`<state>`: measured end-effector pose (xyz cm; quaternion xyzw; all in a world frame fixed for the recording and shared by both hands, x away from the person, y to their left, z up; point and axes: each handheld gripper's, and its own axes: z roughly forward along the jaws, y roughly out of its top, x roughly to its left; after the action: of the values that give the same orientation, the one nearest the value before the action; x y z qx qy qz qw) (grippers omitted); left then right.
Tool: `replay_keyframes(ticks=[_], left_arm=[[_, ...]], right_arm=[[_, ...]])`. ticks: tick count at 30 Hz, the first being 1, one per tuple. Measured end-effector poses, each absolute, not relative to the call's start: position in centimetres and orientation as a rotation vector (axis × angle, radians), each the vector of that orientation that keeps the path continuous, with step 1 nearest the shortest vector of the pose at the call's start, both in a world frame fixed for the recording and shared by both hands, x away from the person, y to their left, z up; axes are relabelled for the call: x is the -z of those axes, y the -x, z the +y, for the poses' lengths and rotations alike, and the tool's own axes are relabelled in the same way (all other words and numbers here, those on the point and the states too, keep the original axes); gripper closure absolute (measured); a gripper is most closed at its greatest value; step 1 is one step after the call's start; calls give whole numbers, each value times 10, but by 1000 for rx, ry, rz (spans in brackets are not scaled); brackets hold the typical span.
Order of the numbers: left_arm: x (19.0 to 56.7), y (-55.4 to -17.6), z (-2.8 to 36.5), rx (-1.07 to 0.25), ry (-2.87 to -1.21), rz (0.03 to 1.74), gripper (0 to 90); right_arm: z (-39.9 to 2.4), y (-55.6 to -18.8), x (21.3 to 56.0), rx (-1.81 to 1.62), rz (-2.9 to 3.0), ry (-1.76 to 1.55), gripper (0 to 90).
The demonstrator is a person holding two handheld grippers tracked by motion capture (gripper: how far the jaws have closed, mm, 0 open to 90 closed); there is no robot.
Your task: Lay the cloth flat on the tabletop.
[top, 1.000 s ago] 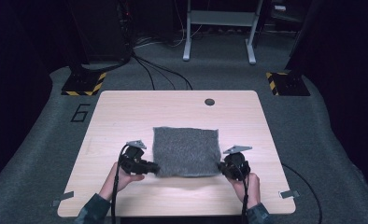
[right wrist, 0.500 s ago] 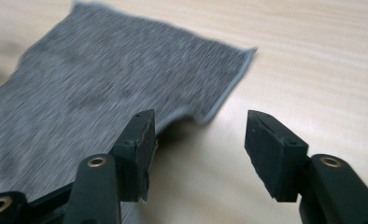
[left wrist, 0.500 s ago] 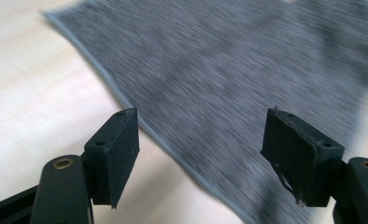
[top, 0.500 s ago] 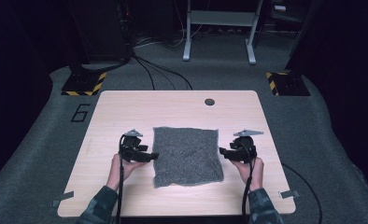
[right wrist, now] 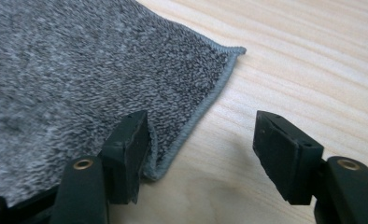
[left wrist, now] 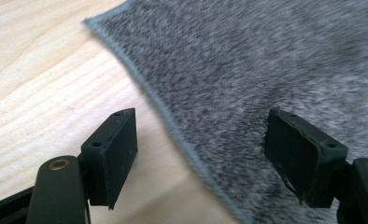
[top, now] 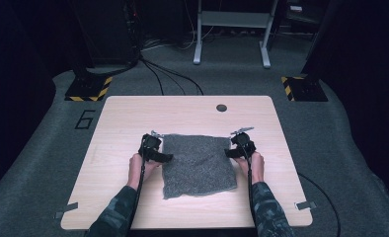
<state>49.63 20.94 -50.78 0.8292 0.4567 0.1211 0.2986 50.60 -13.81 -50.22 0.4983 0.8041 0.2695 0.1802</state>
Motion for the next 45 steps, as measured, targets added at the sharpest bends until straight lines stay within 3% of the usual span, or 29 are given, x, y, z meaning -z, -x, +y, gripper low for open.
replay_keyframes(ticks=[8, 13, 21, 30, 37, 45], left_arm=[[498, -502, 219, -307, -2128, 1226, 240], [499, -509, 212, -303, -2140, 1223, 290], [508, -520, 203, -381, -2217, 1235, 288], [504, -546, 199, -431, -2195, 1301, 253], [491, -523, 205, -373, -2142, 1232, 218], [504, -501, 200, -341, -2241, 1196, 234]], right_arm=[[-157, -505, 482, -923, 2199, -1430, 371], [-143, -511, 484, -942, 2285, -1386, 545], [-121, -525, 505, -805, 2382, -1260, 693], [-122, -559, 500, -727, 2271, -1393, 639], [-124, -524, 474, -858, 2282, -1345, 581], [-124, -493, 498, -702, 2335, -1283, 566]])
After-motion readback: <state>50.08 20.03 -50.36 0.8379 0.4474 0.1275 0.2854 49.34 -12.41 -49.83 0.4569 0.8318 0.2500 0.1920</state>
